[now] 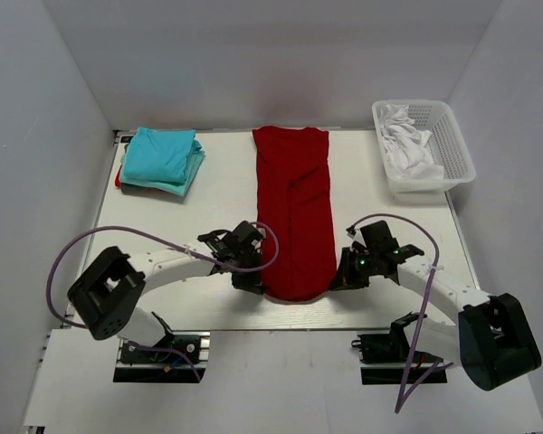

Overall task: Fold and stack the t-shirts
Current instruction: Grab the bottom of the folded rectangular tshirt with both arms, then fold the folded rectangular tshirt in 1/3 of the way

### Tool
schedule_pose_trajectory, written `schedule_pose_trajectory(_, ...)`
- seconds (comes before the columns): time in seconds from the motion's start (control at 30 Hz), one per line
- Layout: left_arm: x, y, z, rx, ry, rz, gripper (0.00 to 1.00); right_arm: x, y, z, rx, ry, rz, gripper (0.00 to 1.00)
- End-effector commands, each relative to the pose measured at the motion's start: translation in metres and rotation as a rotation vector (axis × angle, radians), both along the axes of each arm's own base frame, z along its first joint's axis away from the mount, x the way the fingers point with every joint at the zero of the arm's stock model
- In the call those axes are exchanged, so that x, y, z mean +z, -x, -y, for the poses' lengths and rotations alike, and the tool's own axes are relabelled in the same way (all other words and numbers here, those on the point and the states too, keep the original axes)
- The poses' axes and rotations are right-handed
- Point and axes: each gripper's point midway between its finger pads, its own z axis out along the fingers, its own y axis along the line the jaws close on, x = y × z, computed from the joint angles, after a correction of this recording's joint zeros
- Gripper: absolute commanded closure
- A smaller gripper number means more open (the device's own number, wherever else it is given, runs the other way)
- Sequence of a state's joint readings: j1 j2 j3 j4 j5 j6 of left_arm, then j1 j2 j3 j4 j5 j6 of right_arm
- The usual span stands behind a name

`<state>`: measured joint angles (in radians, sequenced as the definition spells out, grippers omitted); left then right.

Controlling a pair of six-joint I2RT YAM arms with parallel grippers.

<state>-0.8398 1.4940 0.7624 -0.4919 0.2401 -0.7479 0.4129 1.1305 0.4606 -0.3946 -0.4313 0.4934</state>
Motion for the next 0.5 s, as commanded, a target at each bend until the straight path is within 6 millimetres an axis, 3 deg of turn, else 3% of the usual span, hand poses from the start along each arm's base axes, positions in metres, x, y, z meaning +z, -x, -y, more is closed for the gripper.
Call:
schedule_pose_trajectory(0.0, 0.047, -0.038, 0.007, 0.055, 0.054, 0.216, 1.0, 0.024, -0.027, -0.006, -0.006, -0.014, 0.113, 1.0)
schedule_pose_trajectory(0.13, 0.077, -0.058, 0.016, 0.071, 0.127, 0.331, 1.0, 0.06, -0.053, -0.015, -0.008, -0.05, 0.235, 1.0)
schedule_pose_trajectory(0.2, 0.089, -0.071, 0.024, 0.074, 0.16, 0.372, 1.0, 0.069, -0.071, -0.013, -0.029, -0.018, 0.287, 1.0)
schedule_pose_trajectory(0.3, 0.103, -0.103, 0.034, 0.118, 0.131, 0.458, 1.0, 0.092, -0.111, -0.009, -0.108, 0.038, 0.388, 1.0)
schedule_pose_trajectory(0.33, 0.12, -0.124, 0.033, 0.161, 0.105, 0.517, 1.0, 0.096, -0.126, -0.011, -0.119, 0.056, 0.395, 1.0)
schedule_pose_trajectory(0.37, 0.124, -0.133, 0.033, 0.179, 0.084, 0.534, 1.0, 0.098, -0.132, -0.011, -0.126, 0.063, 0.401, 1.0)
schedule_pose_trajectory(0.4, 0.116, -0.145, 0.03, 0.193, 0.027, 0.537, 1.0, 0.11, -0.148, -0.01, -0.149, 0.074, 0.439, 1.0)
schedule_pose_trajectory(0.43, 0.129, -0.165, 0.026, 0.238, -0.002, 0.588, 1.0, 0.11, -0.163, -0.013, -0.152, 0.092, 0.435, 1.0)
schedule_pose_trajectory(0.47, 0.129, -0.171, 0.025, 0.236, -0.021, 0.586, 1.0, 0.113, -0.171, -0.013, -0.155, 0.095, 0.443, 1.0)
